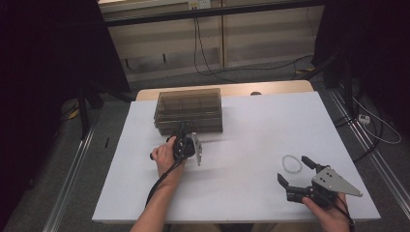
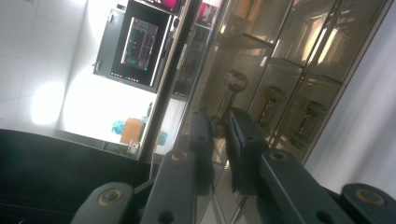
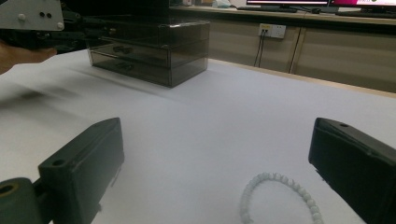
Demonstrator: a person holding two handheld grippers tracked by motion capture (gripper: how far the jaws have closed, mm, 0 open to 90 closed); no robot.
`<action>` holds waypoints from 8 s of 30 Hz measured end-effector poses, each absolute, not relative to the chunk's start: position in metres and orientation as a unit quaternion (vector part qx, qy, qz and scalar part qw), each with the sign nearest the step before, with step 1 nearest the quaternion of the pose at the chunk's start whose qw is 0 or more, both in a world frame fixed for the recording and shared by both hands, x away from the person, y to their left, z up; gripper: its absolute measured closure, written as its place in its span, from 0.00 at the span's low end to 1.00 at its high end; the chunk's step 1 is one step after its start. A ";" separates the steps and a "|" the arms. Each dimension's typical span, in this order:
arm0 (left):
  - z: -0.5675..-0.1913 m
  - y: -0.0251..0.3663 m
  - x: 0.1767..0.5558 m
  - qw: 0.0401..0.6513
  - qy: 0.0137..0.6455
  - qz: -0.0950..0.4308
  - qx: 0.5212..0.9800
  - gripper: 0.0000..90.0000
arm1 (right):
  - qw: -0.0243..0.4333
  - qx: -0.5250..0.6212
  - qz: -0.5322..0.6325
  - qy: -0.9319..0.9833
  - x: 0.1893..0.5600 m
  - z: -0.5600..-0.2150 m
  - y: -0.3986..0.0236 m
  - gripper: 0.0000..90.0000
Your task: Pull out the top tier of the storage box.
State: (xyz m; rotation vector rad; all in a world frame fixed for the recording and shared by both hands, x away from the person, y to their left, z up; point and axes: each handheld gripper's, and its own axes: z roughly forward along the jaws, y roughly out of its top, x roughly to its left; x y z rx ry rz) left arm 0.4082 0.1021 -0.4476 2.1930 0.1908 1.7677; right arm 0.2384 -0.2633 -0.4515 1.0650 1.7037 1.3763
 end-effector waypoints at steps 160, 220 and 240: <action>-0.452 0.110 0.360 0.191 0.058 0.610 0.767 0.84 | 0.346 0.406 0.532 0.658 0.237 -0.451 -0.260 0.03; -0.423 0.157 0.343 0.467 0.301 0.378 0.741 0.35 | 0.333 0.411 0.520 0.670 0.242 -0.450 -0.260 0.03; -0.421 0.173 0.344 0.488 0.324 0.297 0.755 0.20 | 0.325 0.438 0.491 0.680 0.253 -0.440 -0.269 0.05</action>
